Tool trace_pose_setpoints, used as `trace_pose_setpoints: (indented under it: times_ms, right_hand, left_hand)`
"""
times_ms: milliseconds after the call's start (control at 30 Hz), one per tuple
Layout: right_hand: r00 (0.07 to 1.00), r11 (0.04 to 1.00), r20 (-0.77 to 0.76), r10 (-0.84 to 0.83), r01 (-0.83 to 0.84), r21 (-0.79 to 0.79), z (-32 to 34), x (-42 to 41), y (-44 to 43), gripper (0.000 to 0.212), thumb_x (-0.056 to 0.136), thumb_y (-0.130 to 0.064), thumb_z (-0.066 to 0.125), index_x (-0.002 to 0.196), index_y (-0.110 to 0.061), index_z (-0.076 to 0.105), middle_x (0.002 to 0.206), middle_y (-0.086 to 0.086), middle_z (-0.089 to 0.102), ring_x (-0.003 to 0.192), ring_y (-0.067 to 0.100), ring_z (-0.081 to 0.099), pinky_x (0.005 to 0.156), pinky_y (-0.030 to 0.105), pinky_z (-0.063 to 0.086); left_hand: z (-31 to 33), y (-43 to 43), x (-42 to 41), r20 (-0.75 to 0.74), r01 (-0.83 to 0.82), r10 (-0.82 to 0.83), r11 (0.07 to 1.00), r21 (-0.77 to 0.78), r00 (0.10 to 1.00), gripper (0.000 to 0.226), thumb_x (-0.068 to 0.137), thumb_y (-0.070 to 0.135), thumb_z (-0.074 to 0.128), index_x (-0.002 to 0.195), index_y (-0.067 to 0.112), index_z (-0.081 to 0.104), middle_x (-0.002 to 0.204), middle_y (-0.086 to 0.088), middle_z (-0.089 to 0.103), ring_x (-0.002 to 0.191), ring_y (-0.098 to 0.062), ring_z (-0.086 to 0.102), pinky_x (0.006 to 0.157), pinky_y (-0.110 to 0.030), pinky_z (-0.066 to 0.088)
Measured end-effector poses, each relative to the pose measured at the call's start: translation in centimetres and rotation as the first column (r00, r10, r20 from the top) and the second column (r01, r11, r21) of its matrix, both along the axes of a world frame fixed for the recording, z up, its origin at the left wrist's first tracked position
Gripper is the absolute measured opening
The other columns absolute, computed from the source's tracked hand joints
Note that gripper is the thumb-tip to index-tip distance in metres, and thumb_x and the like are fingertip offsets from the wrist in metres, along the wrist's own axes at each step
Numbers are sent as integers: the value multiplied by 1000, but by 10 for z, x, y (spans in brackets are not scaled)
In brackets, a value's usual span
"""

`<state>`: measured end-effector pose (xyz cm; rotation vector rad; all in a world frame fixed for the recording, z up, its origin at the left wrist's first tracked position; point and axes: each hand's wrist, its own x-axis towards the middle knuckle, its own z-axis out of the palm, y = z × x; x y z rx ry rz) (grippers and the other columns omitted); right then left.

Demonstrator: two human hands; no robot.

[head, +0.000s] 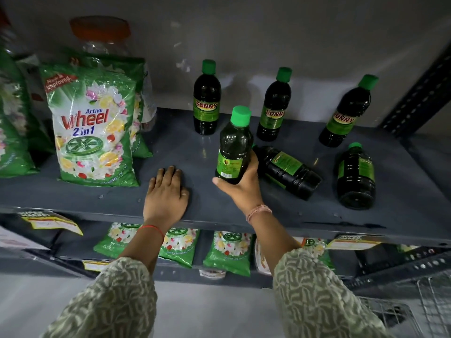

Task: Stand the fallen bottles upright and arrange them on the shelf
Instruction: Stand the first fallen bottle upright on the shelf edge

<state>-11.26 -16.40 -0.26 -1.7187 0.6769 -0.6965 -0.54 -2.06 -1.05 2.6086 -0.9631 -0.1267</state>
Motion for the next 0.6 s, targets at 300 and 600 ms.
trace_pose_setpoints:
  times_ms: [300, 600]
  right_hand:
    - [1000, 1000, -13, -22, 22, 9, 1, -9, -9, 58, 66, -5, 71, 107, -26, 35, 99, -11, 57, 99, 16, 60, 86, 31, 50]
    - [989, 990, -92, -113, 105, -94, 2, 1, -1, 82, 51, -29, 88, 118, -11, 44, 120, 8, 53, 114, 23, 50, 98, 36, 43]
  left_hand:
    - [2, 1, -1, 19, 11, -10, 1000, -5, 1000, 51, 91, 20, 38, 139, 6, 31, 154, -12, 26, 143, -30, 17, 118, -43, 13]
    - [2, 1, 0, 33, 19, -19, 1000, 11, 999, 52, 90, 22, 38, 139, 6, 31, 153, -12, 28, 142, -30, 19, 117, -45, 14]
